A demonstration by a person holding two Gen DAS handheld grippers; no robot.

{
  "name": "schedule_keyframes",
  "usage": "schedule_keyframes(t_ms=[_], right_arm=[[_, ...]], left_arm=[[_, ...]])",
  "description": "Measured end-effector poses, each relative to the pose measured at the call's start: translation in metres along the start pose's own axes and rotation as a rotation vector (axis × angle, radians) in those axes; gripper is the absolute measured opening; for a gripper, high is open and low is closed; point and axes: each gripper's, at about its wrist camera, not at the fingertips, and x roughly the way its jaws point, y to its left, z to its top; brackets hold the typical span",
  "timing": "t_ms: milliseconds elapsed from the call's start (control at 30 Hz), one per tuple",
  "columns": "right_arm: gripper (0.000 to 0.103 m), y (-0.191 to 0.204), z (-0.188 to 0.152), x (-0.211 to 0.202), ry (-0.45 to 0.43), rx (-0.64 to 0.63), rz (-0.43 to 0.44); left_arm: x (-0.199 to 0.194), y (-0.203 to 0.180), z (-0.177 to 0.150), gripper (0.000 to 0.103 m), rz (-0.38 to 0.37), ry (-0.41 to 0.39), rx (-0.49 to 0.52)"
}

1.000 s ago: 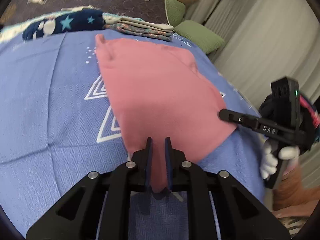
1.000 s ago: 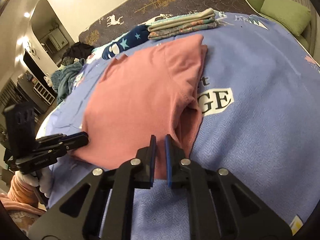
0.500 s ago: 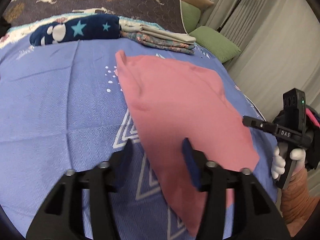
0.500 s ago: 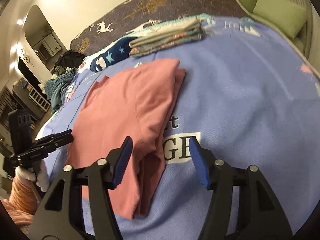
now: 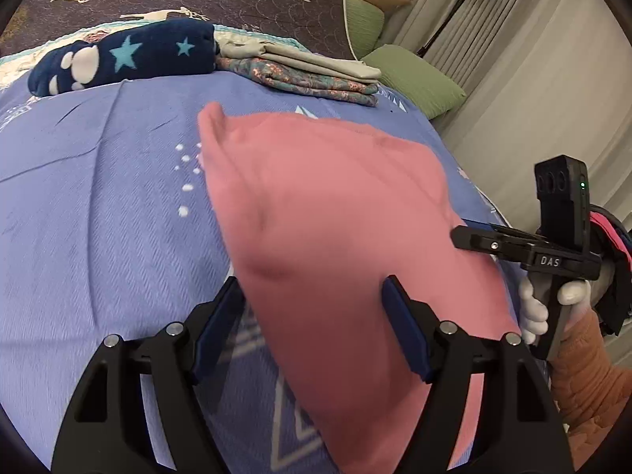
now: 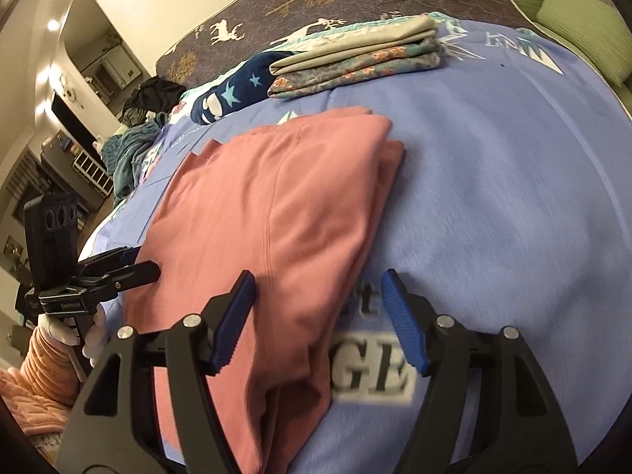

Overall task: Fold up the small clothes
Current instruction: 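Pinch the folded pink shirt with the left gripper while the right gripper pinches it too, then lift the folded pink shirt off the bed with both grippers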

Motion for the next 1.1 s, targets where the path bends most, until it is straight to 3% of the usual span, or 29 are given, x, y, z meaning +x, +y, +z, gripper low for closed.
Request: schedule_keyframes(t_ms=[367, 433, 500, 600, 667, 700, 967, 1100], right_arm=[[0.071, -0.006, 0.043, 0.037, 0.041, -0.054, 0.103], [0.071, -0.004, 0.047, 0.041, 0.042, -0.067, 0.108], [0.071, -0.001, 0.048, 0.044, 0.042, -0.08, 0.118], [0.058, -0.001, 0.048, 0.045, 0.038, -0.082, 0.147], [0.03, -0.003, 0.048, 0.043, 0.031, -0.062, 0.177], [0.025, -0.003, 0.048, 0.04, 0.019, -0.054, 0.186], [0.02, 0.049, 0.038, -0.02, -0.173, -0.192, 0.067], [0.02, 0.068, 0.028, -0.065, -0.281, -0.224, 0.036]], left_arm=[[0.029, 0.018, 0.041, 0.073, -0.074, 0.008, -0.018], [0.032, 0.019, 0.046, 0.066, -0.066, 0.003, -0.023], [0.036, 0.021, 0.05, 0.052, -0.051, -0.001, -0.022], [0.036, 0.024, 0.052, 0.035, -0.058, -0.009, -0.036], [0.033, 0.023, 0.053, 0.025, -0.052, -0.022, -0.04], [0.03, 0.021, 0.054, 0.021, -0.043, -0.032, -0.032], [-0.034, -0.046, 0.058, 0.019, 0.062, -0.198, 0.188], [-0.068, -0.071, 0.054, 0.018, 0.068, -0.273, 0.238]])
